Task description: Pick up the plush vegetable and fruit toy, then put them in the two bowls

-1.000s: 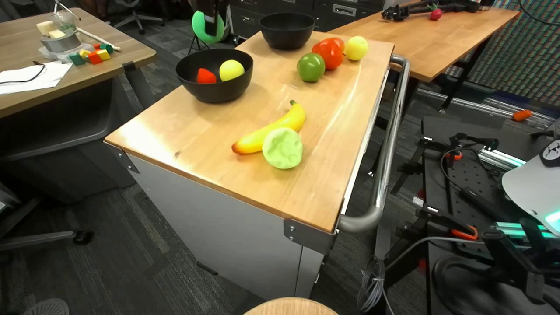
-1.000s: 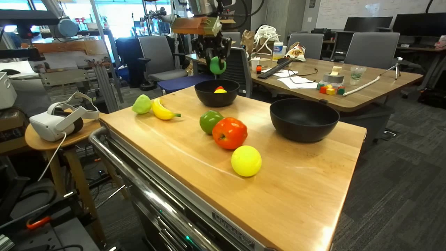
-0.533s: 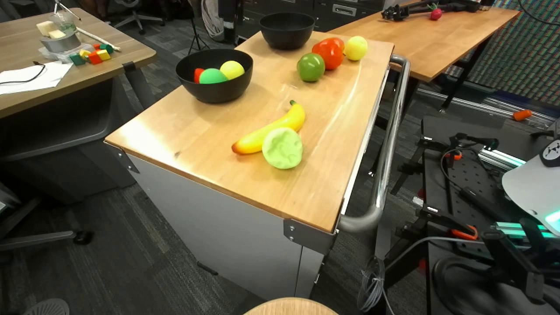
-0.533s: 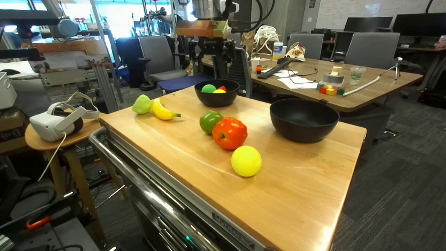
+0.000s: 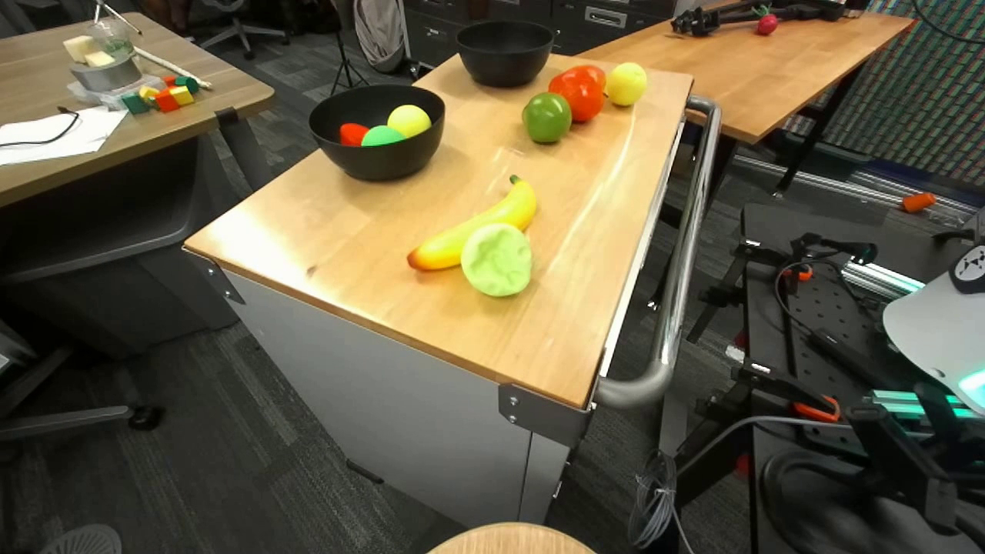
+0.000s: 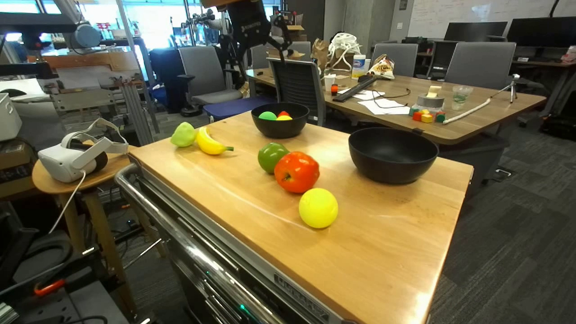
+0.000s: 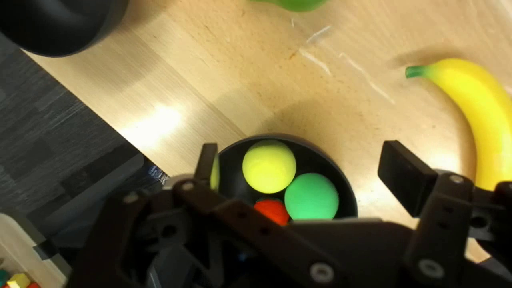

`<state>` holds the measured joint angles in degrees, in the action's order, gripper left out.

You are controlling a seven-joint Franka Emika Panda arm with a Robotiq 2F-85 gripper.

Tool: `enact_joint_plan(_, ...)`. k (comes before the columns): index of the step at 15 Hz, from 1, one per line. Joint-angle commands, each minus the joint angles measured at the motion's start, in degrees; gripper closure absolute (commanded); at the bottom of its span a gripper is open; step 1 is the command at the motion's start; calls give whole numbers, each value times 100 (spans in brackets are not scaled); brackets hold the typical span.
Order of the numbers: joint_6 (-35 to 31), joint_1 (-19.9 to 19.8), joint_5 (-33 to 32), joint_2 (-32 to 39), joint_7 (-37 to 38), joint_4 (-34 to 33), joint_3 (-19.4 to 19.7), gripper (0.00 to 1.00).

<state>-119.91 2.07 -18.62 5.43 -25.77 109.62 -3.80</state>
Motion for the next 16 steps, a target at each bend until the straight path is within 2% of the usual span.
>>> enact_joint_plan(1, 15, 77, -149, -207, 1, 207, -5, 0)
enact_joint_plan(4, 5, 128, -260, -534, 2, 558, -32, 0)
enact_joint_plan(7, -377, 100, 786, -305, -413, 699, -14, 0)
enact_joint_plan(10, -573, 133, 1818, -220, -1169, 981, -155, 0)
enact_joint_plan(16, -517, 397, 2312, -387, -1914, 1645, -540, 0)
